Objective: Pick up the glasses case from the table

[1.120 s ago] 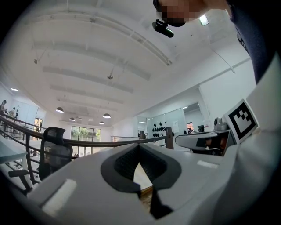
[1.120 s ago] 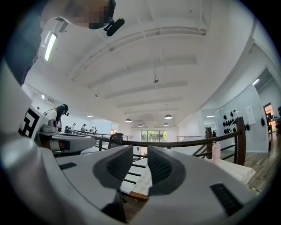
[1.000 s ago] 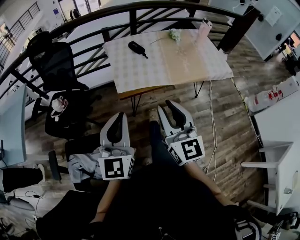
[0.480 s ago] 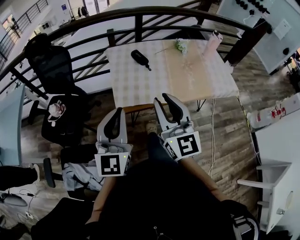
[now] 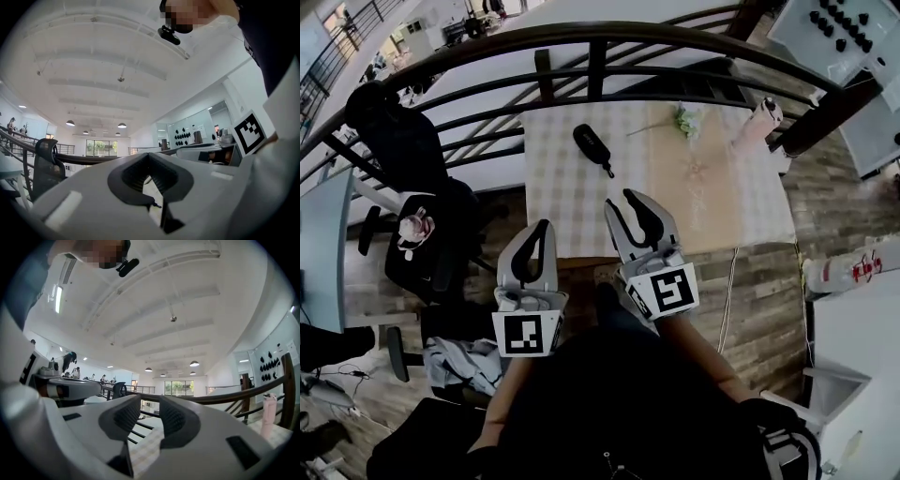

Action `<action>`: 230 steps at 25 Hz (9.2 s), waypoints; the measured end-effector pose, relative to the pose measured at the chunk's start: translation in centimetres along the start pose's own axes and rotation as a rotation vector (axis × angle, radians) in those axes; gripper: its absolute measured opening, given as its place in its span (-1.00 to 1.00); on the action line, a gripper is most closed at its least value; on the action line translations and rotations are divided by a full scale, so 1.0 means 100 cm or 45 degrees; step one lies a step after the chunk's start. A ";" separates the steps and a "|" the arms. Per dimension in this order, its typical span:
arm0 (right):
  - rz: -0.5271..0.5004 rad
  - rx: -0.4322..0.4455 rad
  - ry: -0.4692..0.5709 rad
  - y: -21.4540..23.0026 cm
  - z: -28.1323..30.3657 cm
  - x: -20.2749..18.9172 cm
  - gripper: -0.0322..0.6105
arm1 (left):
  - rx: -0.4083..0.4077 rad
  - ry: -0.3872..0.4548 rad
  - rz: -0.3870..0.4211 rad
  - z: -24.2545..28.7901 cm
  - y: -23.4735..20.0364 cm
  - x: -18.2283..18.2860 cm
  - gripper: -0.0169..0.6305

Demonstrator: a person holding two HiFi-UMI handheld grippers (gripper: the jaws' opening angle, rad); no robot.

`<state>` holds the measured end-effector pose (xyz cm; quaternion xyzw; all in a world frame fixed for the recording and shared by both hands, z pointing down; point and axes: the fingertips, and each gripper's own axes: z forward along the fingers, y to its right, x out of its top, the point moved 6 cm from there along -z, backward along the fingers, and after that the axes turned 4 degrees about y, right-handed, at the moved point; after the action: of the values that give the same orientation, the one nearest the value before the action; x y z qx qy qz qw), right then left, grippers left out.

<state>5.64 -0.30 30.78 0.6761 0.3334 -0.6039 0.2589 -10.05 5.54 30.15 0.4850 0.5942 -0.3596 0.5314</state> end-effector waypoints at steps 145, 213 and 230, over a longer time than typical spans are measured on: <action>0.057 0.179 -1.115 0.143 0.248 -0.312 0.06 | -0.157 -0.566 -0.122 0.250 -0.073 -0.257 -0.91; -0.160 -0.278 0.087 0.139 0.152 0.009 0.06 | -0.002 -0.091 0.028 0.215 -0.068 -0.028 -0.91; -0.228 -0.326 0.287 0.143 0.142 0.043 0.06 | 0.056 -0.016 0.056 0.213 -0.078 0.009 -0.91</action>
<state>7.60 -19.58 23.83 0.6687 0.4933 -0.4976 0.2489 -11.49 -16.52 24.86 0.5071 0.5722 -0.3638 0.5320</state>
